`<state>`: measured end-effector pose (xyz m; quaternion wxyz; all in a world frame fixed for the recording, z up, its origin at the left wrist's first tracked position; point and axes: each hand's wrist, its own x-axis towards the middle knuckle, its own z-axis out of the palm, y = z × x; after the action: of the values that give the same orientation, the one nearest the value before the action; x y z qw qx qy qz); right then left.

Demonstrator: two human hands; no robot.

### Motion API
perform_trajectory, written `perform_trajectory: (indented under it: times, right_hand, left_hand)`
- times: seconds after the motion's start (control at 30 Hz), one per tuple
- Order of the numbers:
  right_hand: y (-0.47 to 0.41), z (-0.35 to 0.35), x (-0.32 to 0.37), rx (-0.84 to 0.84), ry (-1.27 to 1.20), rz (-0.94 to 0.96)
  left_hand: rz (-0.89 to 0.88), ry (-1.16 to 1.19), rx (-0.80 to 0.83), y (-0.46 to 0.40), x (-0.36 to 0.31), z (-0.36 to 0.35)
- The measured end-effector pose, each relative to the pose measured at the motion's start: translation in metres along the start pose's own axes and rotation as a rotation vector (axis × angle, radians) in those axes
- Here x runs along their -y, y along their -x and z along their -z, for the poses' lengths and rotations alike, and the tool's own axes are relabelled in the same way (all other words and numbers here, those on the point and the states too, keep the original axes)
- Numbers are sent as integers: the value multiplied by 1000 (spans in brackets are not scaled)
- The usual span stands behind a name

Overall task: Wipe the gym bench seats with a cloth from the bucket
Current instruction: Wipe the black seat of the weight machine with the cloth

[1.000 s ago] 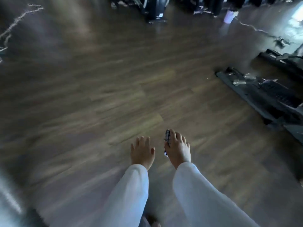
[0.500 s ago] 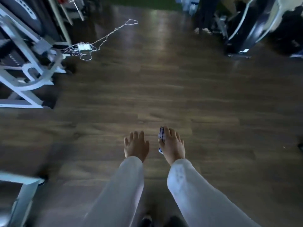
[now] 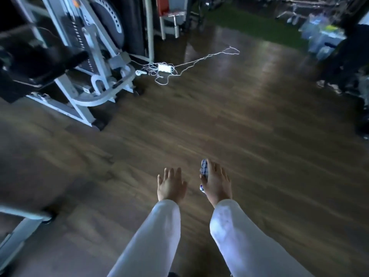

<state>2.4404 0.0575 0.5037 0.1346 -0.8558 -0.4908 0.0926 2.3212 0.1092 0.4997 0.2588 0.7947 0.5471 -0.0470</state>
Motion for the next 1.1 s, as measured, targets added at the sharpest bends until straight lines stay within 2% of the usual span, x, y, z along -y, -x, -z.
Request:
perform_trajectory:
  times: [0.1, 0.27, 0.7, 0.83, 0.9, 1.1]
  right_hand:
    - [-66, -18, 31, 15, -33, 142]
    - [-189, -44, 101, 75, -72, 276]
    - [-502, -73, 279, 110, -117, 527]
    - [-602, -97, 361, 78, -181, 667]
    - [-646, -111, 405, 141, -204, 709]
    - [-720, -145, 537, 255, -61, 884]
  left_hand:
    - [118, 57, -62, -51, 18, 22]
    - [232, 66, -148, -156, 58, 81]
    - [381, 136, -305, -435, 141, 265]
    - [494, 205, -366, -523, 187, 325]
    - [537, 223, -370, -556, 211, 354]
    - [695, 245, -402, -618, 308, 411]
